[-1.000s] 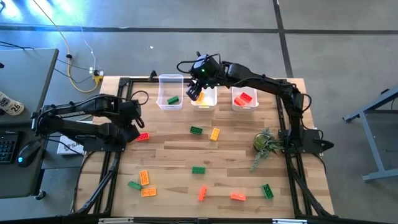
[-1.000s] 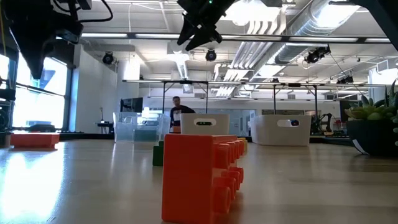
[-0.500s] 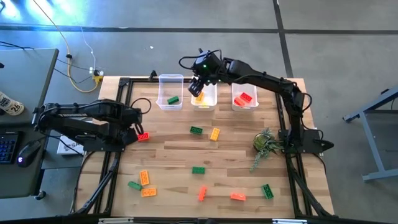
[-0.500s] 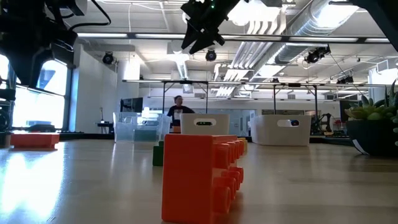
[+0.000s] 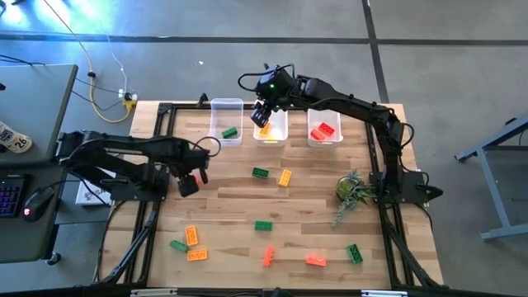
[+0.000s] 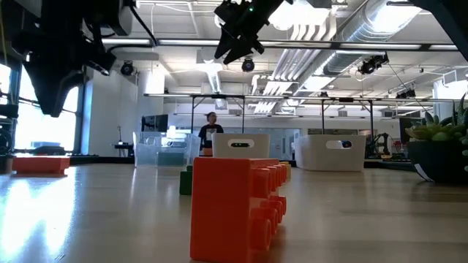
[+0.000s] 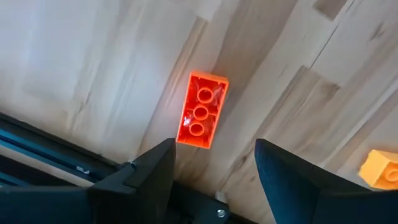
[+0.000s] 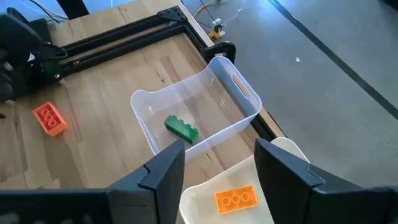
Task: Sort & place blocks by color
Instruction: Put the orange game piece into the right white bin
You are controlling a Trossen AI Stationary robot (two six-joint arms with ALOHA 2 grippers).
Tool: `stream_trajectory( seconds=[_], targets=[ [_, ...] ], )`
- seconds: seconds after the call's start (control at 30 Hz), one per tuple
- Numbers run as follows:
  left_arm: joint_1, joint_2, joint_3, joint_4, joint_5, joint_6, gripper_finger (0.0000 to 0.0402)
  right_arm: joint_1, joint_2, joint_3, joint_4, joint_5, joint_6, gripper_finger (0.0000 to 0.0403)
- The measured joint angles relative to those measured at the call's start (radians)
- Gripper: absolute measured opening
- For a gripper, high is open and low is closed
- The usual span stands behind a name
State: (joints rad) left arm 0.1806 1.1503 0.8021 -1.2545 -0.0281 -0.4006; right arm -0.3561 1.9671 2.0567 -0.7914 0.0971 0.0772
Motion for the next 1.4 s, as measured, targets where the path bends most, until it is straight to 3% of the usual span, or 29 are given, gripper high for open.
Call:
stream_trajectory(
  seconds=[0.7,1.4],
  targets=[
    [0.0,0.339,0.0,0.042,-0.009,0.066,0.0206,0.0,0.0,-0.001,-0.006,0.0,0.0,0.0178],
    [0.0,0.531,0.0,0.051,-0.009,0.105,0.0206,0.0,0.0,-0.001,-0.039,0.0,0.0,0.0178]
  ],
)
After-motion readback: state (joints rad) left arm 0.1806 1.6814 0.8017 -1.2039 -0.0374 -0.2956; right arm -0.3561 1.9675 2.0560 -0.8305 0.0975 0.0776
